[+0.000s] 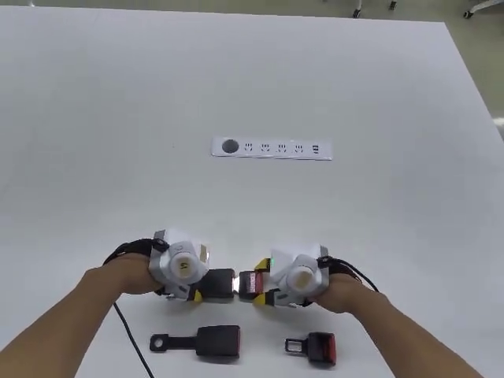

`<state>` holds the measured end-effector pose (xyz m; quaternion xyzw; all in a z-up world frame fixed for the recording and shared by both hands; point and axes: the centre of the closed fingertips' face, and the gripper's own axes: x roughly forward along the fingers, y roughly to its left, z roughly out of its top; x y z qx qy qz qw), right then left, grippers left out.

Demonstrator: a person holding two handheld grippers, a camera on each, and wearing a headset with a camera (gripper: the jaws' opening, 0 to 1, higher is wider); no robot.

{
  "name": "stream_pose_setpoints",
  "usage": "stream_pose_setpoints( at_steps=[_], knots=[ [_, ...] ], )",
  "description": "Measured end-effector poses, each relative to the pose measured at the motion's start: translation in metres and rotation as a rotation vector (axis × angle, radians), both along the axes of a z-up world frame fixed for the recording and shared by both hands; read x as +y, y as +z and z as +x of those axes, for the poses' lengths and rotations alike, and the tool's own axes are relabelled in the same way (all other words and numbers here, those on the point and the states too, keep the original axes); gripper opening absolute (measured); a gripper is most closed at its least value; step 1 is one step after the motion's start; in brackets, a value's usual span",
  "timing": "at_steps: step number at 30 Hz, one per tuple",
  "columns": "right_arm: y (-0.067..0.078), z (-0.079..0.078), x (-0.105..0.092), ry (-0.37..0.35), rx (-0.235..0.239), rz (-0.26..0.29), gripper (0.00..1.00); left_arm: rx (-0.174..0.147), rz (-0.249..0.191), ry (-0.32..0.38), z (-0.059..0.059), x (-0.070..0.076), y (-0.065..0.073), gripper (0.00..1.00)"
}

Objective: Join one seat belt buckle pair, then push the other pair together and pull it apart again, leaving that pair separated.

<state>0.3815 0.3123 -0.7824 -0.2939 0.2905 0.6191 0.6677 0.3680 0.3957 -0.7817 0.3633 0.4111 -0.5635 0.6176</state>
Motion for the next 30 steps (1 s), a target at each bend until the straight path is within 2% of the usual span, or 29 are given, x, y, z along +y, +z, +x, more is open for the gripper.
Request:
stream_pose_setpoints(
  at_steps=[3,4,5,8,10,12,17,20,22,26,30],
  knots=[
    [0.004,-0.004,0.001,0.001,-0.001,0.002,0.27,-0.004,-0.007,0.001,0.0,-0.001,0.001,0.3],
    [0.004,-0.003,0.004,-0.005,0.004,-0.004,0.27,-0.005,0.006,-0.003,0.0,-0.001,0.0,0.3],
    [0.003,-0.003,0.004,-0.02,0.014,-0.019,0.27,0.01,0.027,0.01,0.001,-0.001,-0.001,0.29],
    [0.003,-0.005,0.006,-0.034,0.019,-0.018,0.27,0.012,0.041,-0.001,0.001,-0.001,0.0,0.29],
    [0.007,-0.008,0.004,-0.03,0.016,-0.012,0.27,0.01,0.032,-0.004,0.0,0.001,0.001,0.29],
    [0.007,-0.008,0.005,-0.013,0.015,0.005,0.27,0.014,-0.015,-0.006,-0.002,0.001,0.002,0.29],
    [0.008,-0.01,0.006,-0.006,0.009,0.007,0.28,0.009,0.002,-0.011,-0.003,-0.002,0.006,0.29],
    [0.007,-0.011,0.009,-0.019,0.019,-0.018,0.28,0.013,0.025,-0.008,0.0,0.0,0.001,0.3],
    [0.006,-0.01,0.007,-0.032,0.032,-0.003,0.28,0.011,0.022,-0.007,0.0,0.001,0.001,0.3],
    [0.007,-0.012,0.006,-0.017,0.02,0.011,0.28,0.006,-0.005,-0.002,-0.001,0.002,0.002,0.29],
    [0.01,-0.013,0.006,-0.009,0.01,0.008,0.28,0.008,-0.001,-0.011,-0.002,-0.001,0.004,0.3]
  ],
)
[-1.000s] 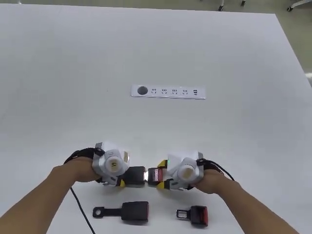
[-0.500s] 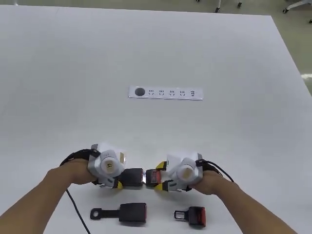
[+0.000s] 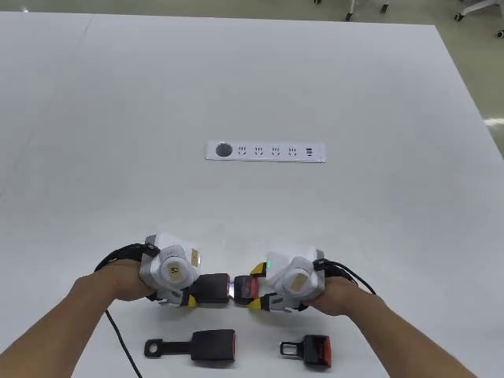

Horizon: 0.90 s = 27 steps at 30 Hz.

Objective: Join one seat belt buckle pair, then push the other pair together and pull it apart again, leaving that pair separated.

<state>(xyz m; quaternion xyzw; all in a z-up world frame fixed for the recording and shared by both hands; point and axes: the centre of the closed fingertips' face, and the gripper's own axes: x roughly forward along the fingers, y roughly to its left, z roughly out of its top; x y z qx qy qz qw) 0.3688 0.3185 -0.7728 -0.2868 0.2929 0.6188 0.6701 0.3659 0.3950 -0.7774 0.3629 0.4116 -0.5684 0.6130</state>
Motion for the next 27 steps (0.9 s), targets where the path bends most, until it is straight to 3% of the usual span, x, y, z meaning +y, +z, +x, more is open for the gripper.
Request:
stream_pose_setpoints(
  at_steps=[6,14,27],
  knots=[
    [0.005,-0.002,-0.001,0.002,-0.012,-0.002,0.3,-0.008,-0.005,-0.002,-0.002,-0.002,0.005,0.31],
    [0.001,0.0,-0.003,0.014,-0.027,-0.012,0.31,-0.029,-0.002,0.004,0.0,-0.002,0.005,0.33],
    [0.007,0.003,-0.024,-0.005,-0.042,-0.026,0.41,-0.046,-0.017,0.026,0.001,0.0,0.009,0.35]
  ],
)
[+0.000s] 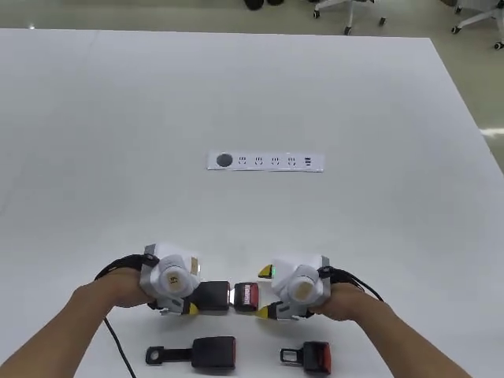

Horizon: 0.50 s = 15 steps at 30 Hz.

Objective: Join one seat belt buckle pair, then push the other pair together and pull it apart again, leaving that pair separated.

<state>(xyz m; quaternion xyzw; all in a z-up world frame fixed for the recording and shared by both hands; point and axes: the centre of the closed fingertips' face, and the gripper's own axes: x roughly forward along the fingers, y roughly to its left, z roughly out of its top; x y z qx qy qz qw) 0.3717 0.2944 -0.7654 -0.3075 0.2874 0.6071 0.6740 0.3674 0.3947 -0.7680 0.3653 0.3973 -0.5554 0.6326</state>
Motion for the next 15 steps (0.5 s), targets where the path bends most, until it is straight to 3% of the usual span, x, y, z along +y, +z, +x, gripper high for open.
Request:
stream_pose_setpoints(
  at_steps=[15],
  knots=[
    [0.015,-0.006,-0.039,-0.073,-0.01,0.01,0.46,0.016,-0.045,0.095,-0.012,0.022,0.014,0.41]
  ],
)
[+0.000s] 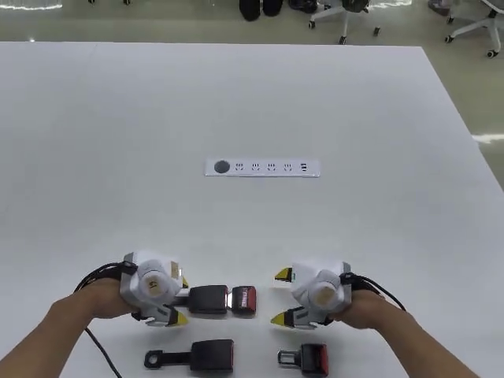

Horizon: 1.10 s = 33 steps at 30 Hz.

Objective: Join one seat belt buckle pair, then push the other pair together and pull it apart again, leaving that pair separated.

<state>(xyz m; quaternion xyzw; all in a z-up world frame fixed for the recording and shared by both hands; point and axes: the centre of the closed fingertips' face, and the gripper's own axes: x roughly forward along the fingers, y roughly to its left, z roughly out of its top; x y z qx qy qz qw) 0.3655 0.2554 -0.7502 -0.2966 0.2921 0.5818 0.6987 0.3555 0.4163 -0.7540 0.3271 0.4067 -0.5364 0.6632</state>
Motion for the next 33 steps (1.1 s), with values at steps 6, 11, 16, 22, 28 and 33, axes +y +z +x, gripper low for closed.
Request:
stream_pose_setpoints(
  at_steps=[6,11,16,22,28,33],
  knots=[
    [0.005,-0.006,-0.018,-0.056,-0.003,0.02,0.48,-0.001,-0.031,0.051,-0.008,0.005,0.011,0.42],
    [0.008,-0.005,-0.037,-0.097,-0.01,0.023,0.49,-0.007,-0.047,0.09,-0.015,0.012,0.016,0.43],
    [0.01,-0.013,-0.054,-0.133,-0.011,0.024,0.51,-0.013,-0.069,0.145,-0.02,0.023,0.018,0.45],
    [0.014,-0.026,-0.072,-0.182,-0.004,0.027,0.54,-0.029,-0.113,0.215,-0.034,0.025,0.027,0.48],
    [0.016,-0.039,-0.084,-0.234,0.004,0.046,0.59,-0.039,-0.18,0.305,-0.044,0.036,0.023,0.52],
    [0.02,-0.048,-0.086,-0.285,0.016,0.091,0.64,-0.057,-0.238,0.379,-0.053,0.037,0.025,0.58]
  ],
)
